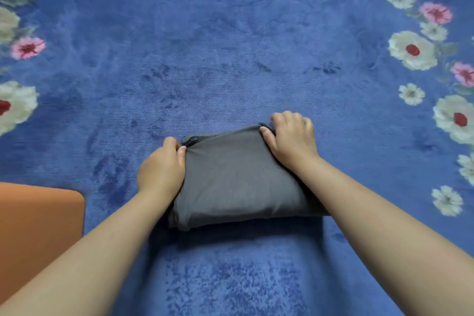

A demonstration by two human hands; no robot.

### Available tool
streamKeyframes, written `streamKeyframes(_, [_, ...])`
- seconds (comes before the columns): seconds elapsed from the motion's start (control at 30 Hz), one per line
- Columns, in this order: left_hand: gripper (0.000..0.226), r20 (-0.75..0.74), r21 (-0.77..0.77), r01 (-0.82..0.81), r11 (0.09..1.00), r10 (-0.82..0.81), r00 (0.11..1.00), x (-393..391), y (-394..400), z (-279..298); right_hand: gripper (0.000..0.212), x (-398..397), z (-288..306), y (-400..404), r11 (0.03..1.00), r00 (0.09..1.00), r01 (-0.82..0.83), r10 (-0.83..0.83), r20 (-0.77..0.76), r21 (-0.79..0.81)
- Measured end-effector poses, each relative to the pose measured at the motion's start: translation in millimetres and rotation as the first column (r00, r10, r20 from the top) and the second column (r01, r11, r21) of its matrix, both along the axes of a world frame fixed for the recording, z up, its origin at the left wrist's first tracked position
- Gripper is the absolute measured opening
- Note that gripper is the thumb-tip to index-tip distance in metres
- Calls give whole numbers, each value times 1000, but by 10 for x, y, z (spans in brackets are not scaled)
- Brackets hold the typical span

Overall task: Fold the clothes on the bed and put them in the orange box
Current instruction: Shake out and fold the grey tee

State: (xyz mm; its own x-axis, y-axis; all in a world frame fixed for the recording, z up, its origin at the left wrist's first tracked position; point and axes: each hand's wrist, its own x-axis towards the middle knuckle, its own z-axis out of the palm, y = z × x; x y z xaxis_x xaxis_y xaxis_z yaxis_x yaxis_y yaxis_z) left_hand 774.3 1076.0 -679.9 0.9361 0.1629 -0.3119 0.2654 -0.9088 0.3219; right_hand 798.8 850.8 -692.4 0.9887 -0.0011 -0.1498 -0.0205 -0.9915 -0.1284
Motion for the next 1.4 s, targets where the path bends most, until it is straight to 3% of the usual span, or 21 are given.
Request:
streamKeyframes(0.07, [23, 215, -32, 46, 998, -38, 976, -7, 16, 79, 68, -81, 38, -94, 998, 988, -25, 16, 152, 57])
streamKeyframes(0.13, [32, 449, -71, 160, 985, -112, 887, -82, -28, 200, 50, -224, 89, -179, 997, 921, -78, 60, 384, 31])
streamKeyframes(0.2, [39, 518, -2, 307, 952, -262, 814, -231, -157, 254, 36, -432, 115, -193, 971, 838, -240, 199, 508, 16])
streamKeyframes(0.27, [47, 400, 144, 397, 907, -420, 815, -371, -276, 149, 37, -604, 71, -161, 913, 811, -409, 365, 458, -4])
streamKeyframes(0.3, [51, 298, 205, 411, 888, -456, 838, -415, -302, 67, 47, -643, 24, -153, 901, 830, -432, 410, 378, -28])
streamKeyframes(0.37, [59, 117, 253, 428, 868, -467, 877, -471, -302, -87, 65, -602, -68, -174, 914, 886, -394, 406, 224, -98])
streamKeyframes(0.43, [62, 91, 233, 433, 871, -463, 882, -514, -261, -224, 62, -531, -145, -218, 920, 909, -378, 389, 147, -99])
streamKeyframes(0.5, [65, 163, 118, 337, 934, -353, 921, -569, -237, -275, 58, -557, -212, -272, 949, 944, -312, 306, 127, 36])
streamKeyframes(0.57, [74, 173, -112, 13, 994, 6, 985, -561, -230, -200, 70, -677, -191, -300, 969, 999, -24, 15, 41, 246])
streamKeyframes(0.63, [82, -25, -226, -320, 920, 323, 946, -485, -206, -90, 76, -772, -137, -295, 858, 936, 340, -349, -48, 385])
streamKeyframes(0.7, [81, -197, -297, -451, 842, 408, 892, -404, -120, -66, 56, -791, -54, -309, 678, 810, 577, -547, -211, 456])
streamKeyframes(0.73, [82, -275, -384, -499, 777, 420, 865, -357, -80, -45, 42, -786, -23, -329, 593, 768, 634, -554, -321, 496])
streamKeyframes(0.8, [85, -457, -575, -604, 552, 395, 797, -284, -23, 1, 23, -769, 19, -388, 380, 707, 704, -460, -537, 600])
streamKeyframes(0.87, [54, -594, -657, -663, 359, 295, 749, -281, -1, 70, 11, -767, 123, -416, 166, 635, 771, -275, -722, 615])
streamKeyframes(0.93, [17, -663, -662, -702, 262, 233, 712, -303, -19, 206, 9, -759, 266, -437, 74, 628, 776, -174, -758, 626])
streamKeyframes(1.0, [10, -682, -679, -713, 177, 209, 701, -381, -50, 360, 12, -753, 413, -462, 66, 683, 727, -174, -710, 683])
streamKeyframes(1.13, [12, -594, -781, -623, 39, 262, 761, -599, -116, 716, 10, -833, 807, -447, 190, 784, 620, -169, -597, 761])
streamKeyframes(1.2, [15, -516, -833, -554, 17, 338, 787, -704, -94, 1018, 14, -880, 1095, -400, 235, 832, 555, -145, -535, 798])
streamKeyframes(1.4, [16, -326, -916, -395, 64, 455, 829, -1029, 219, 1934, 20, -928, 2080, -70, 374, 937, 332, -27, -348, 866])
